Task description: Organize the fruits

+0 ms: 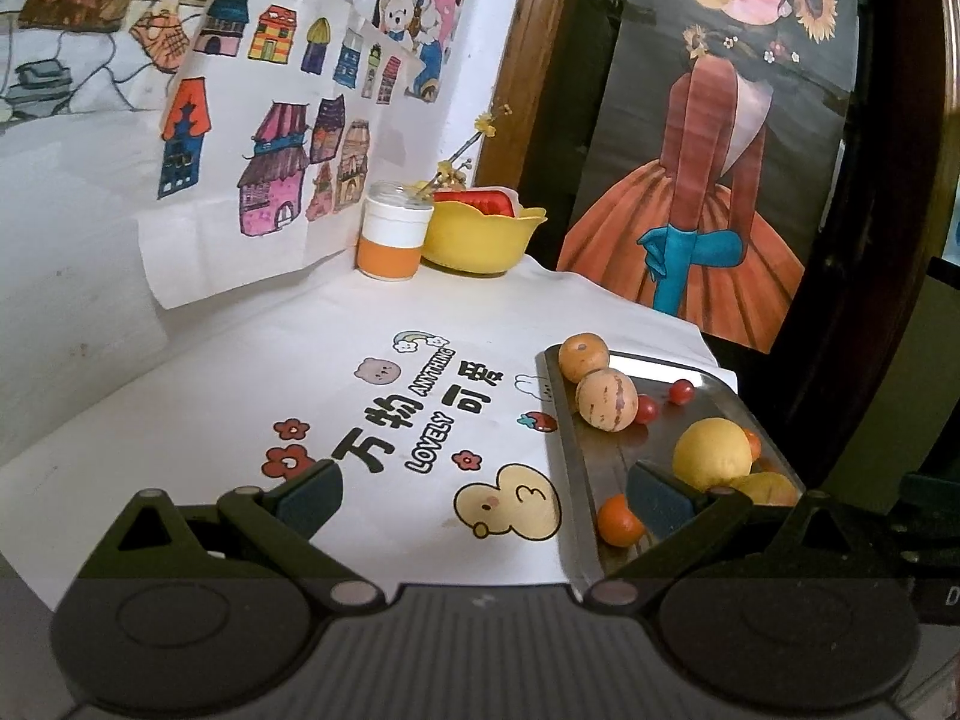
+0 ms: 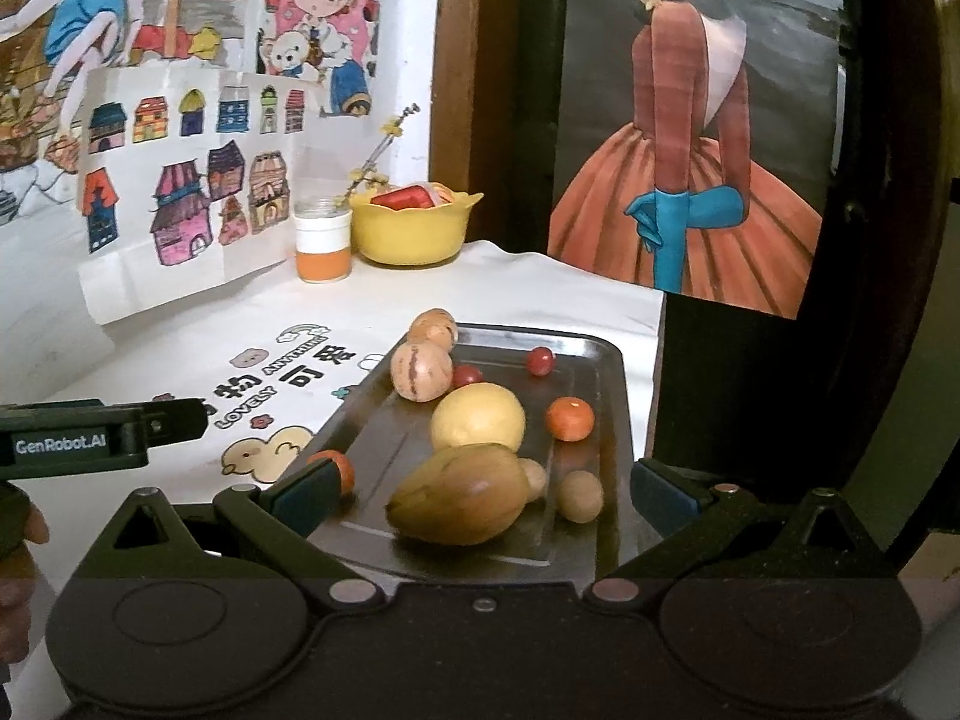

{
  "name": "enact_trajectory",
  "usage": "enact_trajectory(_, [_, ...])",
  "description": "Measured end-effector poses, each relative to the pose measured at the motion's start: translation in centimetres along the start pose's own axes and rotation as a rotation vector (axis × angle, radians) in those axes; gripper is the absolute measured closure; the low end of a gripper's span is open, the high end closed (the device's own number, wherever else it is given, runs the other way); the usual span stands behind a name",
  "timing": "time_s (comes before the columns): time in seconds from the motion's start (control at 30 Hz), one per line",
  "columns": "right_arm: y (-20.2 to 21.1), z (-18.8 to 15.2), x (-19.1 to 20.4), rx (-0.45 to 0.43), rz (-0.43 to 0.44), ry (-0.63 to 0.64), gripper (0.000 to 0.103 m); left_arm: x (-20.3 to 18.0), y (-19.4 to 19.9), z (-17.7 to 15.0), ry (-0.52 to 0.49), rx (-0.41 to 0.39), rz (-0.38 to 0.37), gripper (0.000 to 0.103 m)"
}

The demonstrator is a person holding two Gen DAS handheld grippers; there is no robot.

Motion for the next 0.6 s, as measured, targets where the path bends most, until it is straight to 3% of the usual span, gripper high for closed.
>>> enact_trajectory(0.6, [2.3,-0.6,3.5,-0.050,0.010,0.027,0.001,2.7,2.3,-0.3,0.000,-0.051,0.026,0.000])
Point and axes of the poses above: each gripper's, at about its wrist camera, not at the fingertips, and y roughly against the way its jaws point, x to its left, z to its top, the point moved 9 cm from there along -y, roughly the way its jaws point, and after that the axes turned 14 degrees about y, right-handed, at the moved point
